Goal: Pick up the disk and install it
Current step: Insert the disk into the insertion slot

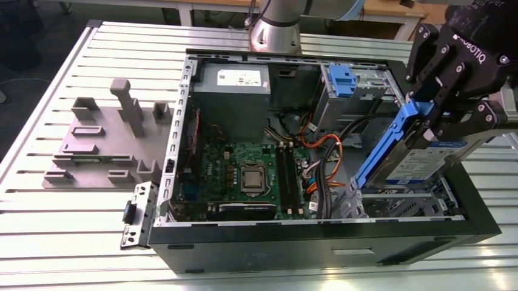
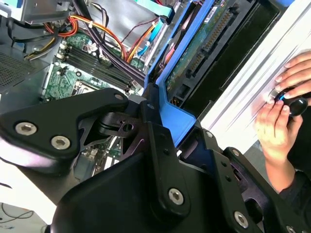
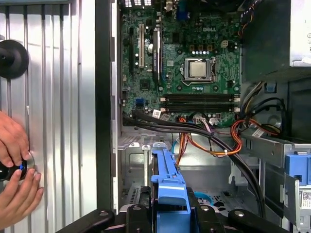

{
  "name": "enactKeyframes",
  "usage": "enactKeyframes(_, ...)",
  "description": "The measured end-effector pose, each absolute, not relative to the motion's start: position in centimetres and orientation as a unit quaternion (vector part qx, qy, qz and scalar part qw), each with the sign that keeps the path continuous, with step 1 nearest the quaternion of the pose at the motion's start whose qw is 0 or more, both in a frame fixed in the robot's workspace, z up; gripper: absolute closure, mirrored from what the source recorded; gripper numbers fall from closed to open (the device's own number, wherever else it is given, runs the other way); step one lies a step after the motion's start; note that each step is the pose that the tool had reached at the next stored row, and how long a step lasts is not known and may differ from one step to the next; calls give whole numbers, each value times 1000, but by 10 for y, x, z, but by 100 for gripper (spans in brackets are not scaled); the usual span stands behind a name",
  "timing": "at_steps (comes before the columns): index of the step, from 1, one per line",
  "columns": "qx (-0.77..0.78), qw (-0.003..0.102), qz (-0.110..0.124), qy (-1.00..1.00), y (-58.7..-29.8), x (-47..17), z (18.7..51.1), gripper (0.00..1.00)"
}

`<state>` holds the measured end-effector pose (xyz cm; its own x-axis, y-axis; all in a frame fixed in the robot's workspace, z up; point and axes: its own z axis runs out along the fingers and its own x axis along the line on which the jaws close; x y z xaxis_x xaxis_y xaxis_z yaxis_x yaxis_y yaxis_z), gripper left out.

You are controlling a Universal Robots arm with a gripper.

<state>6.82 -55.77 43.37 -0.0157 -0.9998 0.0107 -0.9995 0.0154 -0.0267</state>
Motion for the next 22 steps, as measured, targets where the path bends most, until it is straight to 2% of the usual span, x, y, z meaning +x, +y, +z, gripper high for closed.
enactKeyframes(22, -702, 6, -13, 712, -562, 68, 426, 64)
